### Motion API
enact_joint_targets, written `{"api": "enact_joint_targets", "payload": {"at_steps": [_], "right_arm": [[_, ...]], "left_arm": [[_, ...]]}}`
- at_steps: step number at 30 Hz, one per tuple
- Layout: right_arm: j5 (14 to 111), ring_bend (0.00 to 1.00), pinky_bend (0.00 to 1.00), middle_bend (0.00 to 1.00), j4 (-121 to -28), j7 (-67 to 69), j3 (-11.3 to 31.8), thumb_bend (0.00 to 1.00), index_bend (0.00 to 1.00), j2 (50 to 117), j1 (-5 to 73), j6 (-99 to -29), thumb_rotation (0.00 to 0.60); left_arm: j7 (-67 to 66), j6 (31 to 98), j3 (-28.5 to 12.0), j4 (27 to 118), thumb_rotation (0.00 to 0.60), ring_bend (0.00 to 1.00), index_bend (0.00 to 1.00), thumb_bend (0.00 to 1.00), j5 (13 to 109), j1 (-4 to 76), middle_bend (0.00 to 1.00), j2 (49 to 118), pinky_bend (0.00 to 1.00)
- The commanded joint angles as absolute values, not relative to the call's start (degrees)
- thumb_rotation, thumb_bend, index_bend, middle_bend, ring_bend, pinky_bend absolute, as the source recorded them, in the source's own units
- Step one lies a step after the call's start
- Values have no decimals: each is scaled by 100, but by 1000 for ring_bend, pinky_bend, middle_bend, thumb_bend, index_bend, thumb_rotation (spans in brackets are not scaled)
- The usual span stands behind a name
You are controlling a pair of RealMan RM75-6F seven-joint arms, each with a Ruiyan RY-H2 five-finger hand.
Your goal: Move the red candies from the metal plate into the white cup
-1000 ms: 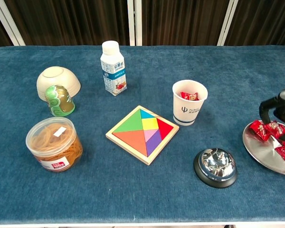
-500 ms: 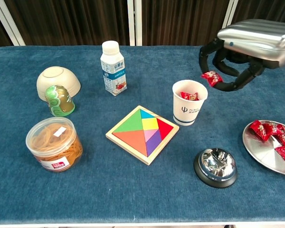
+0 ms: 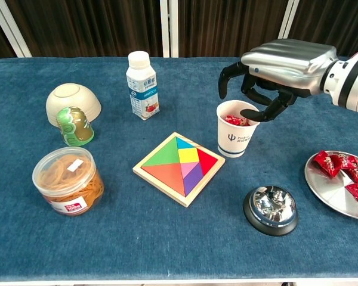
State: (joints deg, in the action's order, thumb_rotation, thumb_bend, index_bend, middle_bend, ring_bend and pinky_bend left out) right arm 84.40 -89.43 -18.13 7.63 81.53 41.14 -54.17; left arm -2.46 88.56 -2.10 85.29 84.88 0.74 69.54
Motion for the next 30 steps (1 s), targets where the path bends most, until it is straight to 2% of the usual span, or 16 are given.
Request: {"api": "enact_joint_targets", "payload": {"at_steps": [1,6,11,13,18,30], "right_arm": [[8486,1000,1000,864,-9003,-1845,731,553,378,8083,4053,-5566,600],[8712,1000,1000,864,-9268,-1803,523,537,379,7674,3631,-6214,600],[8693,1000,1000,864,-9234,-1810,93,370,433,7260,3127,-6492,600],[8675,1000,1000,864,-9147,-1791,-62,341,455,7191,2974,-6518,600],[8540,1000,1000,864,-8877,-1695,-242,337,484,7186,2781,-6414,600],[8429,1000,1000,864,-8418,-1621,-302,338,498,7423,2760,-6015,600]], "left_arm": [[-236,8853,-213,8521,600,0,210,19,8492,78,174,6959,0],[-204,8848,-218,8486,600,0,210,19,8506,90,174,6975,0],[-167,8805,-226,8433,600,0,210,20,8512,123,174,7021,0],[-170,8798,-226,8423,600,0,210,20,8539,143,174,7038,0],[-194,8784,-224,8441,600,0,210,20,8570,170,174,7056,0],[-225,8819,-198,8476,600,0,210,20,8564,136,174,7049,0]]}}
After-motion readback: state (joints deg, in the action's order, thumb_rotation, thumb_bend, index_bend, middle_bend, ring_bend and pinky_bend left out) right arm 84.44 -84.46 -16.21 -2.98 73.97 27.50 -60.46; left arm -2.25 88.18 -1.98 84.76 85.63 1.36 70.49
